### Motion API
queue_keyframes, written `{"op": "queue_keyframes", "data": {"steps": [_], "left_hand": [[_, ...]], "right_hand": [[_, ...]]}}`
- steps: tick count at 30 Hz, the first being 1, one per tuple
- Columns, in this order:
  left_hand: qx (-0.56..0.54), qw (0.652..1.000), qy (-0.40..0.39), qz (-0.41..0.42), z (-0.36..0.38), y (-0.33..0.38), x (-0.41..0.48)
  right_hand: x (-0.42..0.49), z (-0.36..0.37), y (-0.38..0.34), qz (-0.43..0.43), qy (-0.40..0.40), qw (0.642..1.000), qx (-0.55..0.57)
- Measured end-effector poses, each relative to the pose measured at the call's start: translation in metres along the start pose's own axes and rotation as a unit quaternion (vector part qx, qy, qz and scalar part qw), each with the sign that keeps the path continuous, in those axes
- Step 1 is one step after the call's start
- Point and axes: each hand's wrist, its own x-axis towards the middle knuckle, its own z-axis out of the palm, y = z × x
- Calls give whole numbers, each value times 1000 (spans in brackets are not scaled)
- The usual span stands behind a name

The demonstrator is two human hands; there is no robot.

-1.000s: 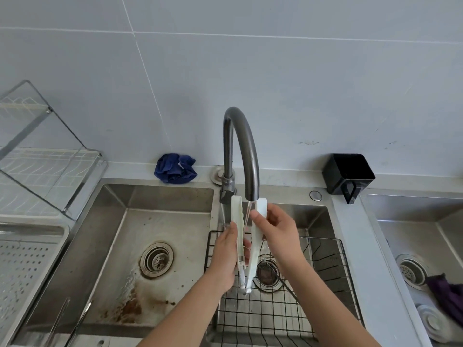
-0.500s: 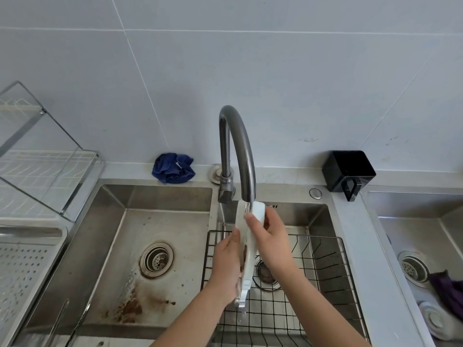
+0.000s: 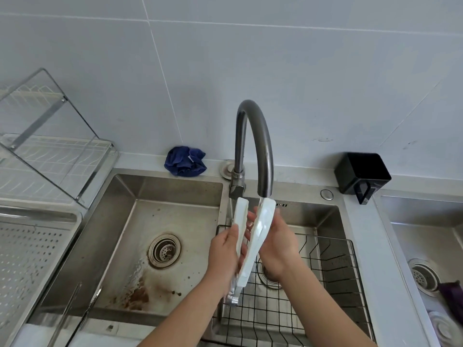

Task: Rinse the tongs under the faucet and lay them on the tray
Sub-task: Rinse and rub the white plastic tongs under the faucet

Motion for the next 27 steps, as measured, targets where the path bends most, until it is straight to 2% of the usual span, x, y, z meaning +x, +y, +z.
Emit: {"op": "queue_keyframes", "data": {"steps": [3,8,10,15,19,21,23,25,27], "left_hand": [[18,999,-20,-20,3,-1,-4],[13,996,-33,-81,0,-3,-11],[13,996,-30,-86,0,0,-11],[6,999,-8,-47,3,8,-1],[6,999,41,-7,2,1,4],[-6,999,41,-9,4,-5,0],[-8,1000,18,-23,10,-10,-8],[7,999,-19,-41,14,-15,-15],[63,997,-46,-26,14,-21,-18]], "right_hand": [[2,4,-5,-20,13,983,-182],[6,8,0,-74,76,930,-352],[10,6,3,-65,105,937,-327],[-1,-3,1,-44,56,974,-215],[-20,-25,8,-63,64,988,-126],[-31,-32,13,-117,69,973,-184],[-37,-37,19,-153,79,939,-298],[-37,-44,22,-155,110,903,-386],[-36,-52,21,-139,146,892,-405]]}}
